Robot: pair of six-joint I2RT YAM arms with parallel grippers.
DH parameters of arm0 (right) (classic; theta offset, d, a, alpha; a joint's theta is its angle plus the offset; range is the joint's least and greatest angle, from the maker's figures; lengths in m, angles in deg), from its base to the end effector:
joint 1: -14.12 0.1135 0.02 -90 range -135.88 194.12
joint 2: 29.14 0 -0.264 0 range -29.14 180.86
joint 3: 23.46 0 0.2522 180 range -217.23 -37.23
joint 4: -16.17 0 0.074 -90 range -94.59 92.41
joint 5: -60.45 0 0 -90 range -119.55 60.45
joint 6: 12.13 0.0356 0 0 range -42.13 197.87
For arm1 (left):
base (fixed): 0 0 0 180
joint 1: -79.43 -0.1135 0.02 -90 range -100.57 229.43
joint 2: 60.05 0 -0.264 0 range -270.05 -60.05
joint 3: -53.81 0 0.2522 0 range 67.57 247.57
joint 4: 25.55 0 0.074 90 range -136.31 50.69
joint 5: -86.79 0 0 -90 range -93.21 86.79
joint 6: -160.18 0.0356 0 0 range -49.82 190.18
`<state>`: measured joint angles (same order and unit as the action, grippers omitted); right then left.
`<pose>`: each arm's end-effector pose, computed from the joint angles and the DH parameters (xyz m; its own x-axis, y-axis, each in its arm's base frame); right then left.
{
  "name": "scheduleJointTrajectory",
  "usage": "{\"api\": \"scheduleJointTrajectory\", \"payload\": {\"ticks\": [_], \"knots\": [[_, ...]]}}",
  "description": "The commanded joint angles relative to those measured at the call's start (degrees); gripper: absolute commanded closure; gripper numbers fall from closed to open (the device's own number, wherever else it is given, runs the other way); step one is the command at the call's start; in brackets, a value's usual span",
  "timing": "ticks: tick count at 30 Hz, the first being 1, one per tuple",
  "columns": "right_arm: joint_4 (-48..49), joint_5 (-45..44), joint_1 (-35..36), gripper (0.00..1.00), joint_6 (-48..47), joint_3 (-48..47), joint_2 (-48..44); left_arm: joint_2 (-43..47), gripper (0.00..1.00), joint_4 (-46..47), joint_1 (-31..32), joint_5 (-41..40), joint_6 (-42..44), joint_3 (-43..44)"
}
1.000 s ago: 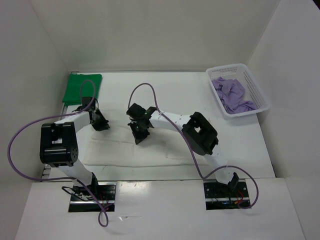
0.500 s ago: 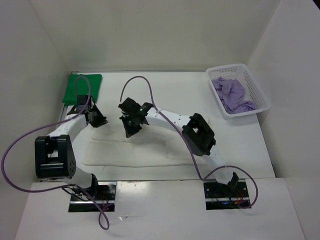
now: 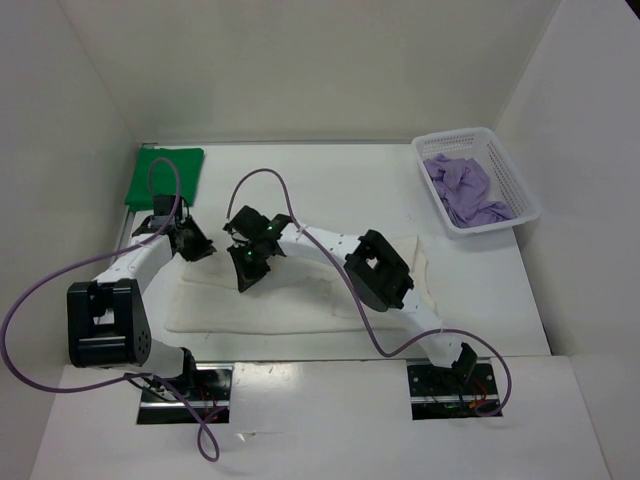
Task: Fold and stack the t-shirts
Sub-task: Fold the other side of the tshirt into a rectangle
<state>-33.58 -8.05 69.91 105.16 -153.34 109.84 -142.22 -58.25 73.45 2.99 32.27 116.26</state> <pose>0.2836 0.4404 0.1552 -0.8293 -0.4610 -0.3159 -0.5579 0.6500 0.5159 0.2870 0.0262 0.2032 -0.5985 -0.6769 -0.4286 -0.5143 0.7348 -0.4422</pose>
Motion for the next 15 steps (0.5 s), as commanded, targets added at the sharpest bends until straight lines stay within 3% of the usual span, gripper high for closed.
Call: {"api": "scheduleJointTrajectory", "payload": {"ticks": [1, 6, 15], "knots": [[1.81, 6.72, 1.16, 0.95, -1.71, 0.19, -3.27, -0.27, 0.77, -0.05, -0.35, 0.48, -0.59, 0.27], [0.39, 4.53, 1.16, 0.95, -3.65, 0.71, -2.75, 0.34, 0.77, -0.66, -0.35, -0.13, -1.11, 0.27], [3.91, -1.62, -2.08, 0.95, -3.12, 8.62, -12.76, -1.22, 0.76, -1.28, -0.35, -0.66, -1.11, -0.87]]}}
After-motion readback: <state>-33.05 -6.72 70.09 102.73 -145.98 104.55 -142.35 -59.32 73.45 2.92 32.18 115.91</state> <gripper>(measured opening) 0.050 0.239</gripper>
